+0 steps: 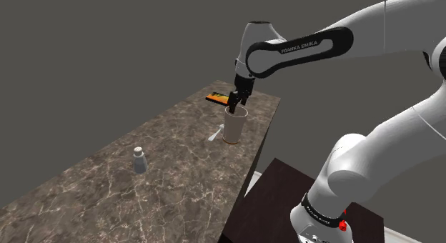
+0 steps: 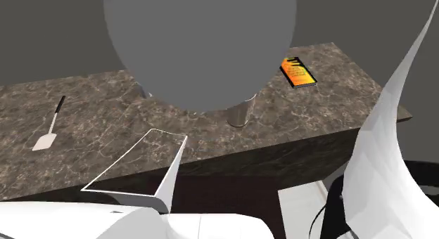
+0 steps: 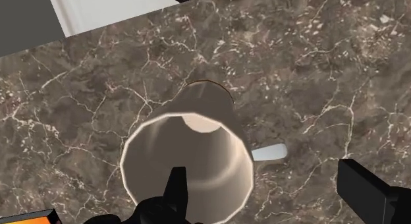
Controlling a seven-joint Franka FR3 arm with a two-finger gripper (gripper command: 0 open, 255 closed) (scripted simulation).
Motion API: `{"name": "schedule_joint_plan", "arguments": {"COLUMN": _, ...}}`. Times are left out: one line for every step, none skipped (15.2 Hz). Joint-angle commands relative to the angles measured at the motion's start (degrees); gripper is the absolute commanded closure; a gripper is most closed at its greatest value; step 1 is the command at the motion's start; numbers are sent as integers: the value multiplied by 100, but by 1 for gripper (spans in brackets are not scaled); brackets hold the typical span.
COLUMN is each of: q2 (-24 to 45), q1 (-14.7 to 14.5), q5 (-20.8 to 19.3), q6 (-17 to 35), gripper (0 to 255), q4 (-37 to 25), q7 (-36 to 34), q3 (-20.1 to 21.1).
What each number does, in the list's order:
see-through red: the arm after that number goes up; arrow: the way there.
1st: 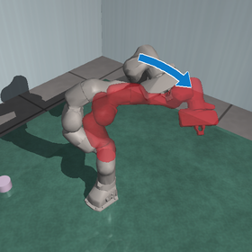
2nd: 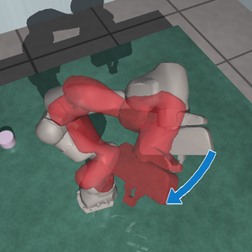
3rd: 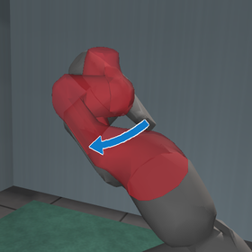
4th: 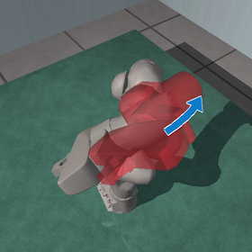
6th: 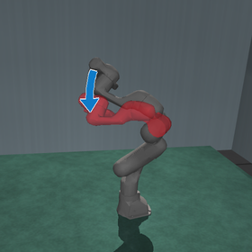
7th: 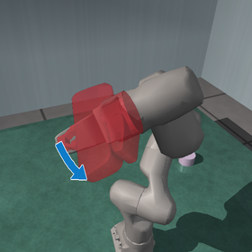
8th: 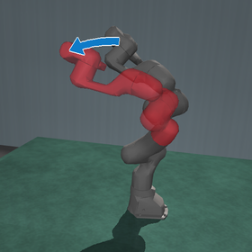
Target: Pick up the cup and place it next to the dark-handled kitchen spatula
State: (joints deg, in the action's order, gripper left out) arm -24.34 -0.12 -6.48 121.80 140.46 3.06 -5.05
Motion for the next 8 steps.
{"name": "schedule_joint_plan", "arguments": {"q2": 468, "q1": -9, "q5": 1, "q6": 403, "gripper": 0, "q4": -54, "q7": 28, "q3": -38}}
{"name": "schedule_joint_plan", "arguments": {"q2": 674, "q1": -14, "q5": 4, "q6": 574, "gripper": 0, "q4": -78, "q7": 38, "q3": -50}}
{"name": "schedule_joint_plan", "arguments": {"q2": 721, "q1": -15, "q5": 5, "q6": 612, "gripper": 0, "q4": -85, "q7": 40, "q3": -53}}
{"name": "schedule_joint_plan", "arguments": {"q2": 766, "q1": -13, "q5": 2, "q6": 696, "gripper": 0, "q4": -46, "q7": 40, "q3": -59}}
{"name": "schedule_joint_plan", "arguments": {"q2": 813, "q1": -11, "q5": -1, "q6": 780, "gripper": 0, "q4": -9, "q7": 39, "q3": -64}}
{"name": "schedule_joint_plan", "arguments": {"q2": 860, "q1": -8, "q5": -4, "q6": 864, "gripper": 0, "q4": 27, "q7": 39, "q3": -70}}
{"name": "schedule_joint_plan", "arguments": {"q2": 910, "q1": -6, "q5": -7, "q6": 948, "gripper": 0, "q4": 62, "q7": 38, "q3": -75}}
{"name": "schedule_joint_plan", "arguments": {"q2": 960, "q1": -4, "q5": -10, "q6": 1033, "gripper": 0, "q4": 96, "q7": 38, "q3": -81}}
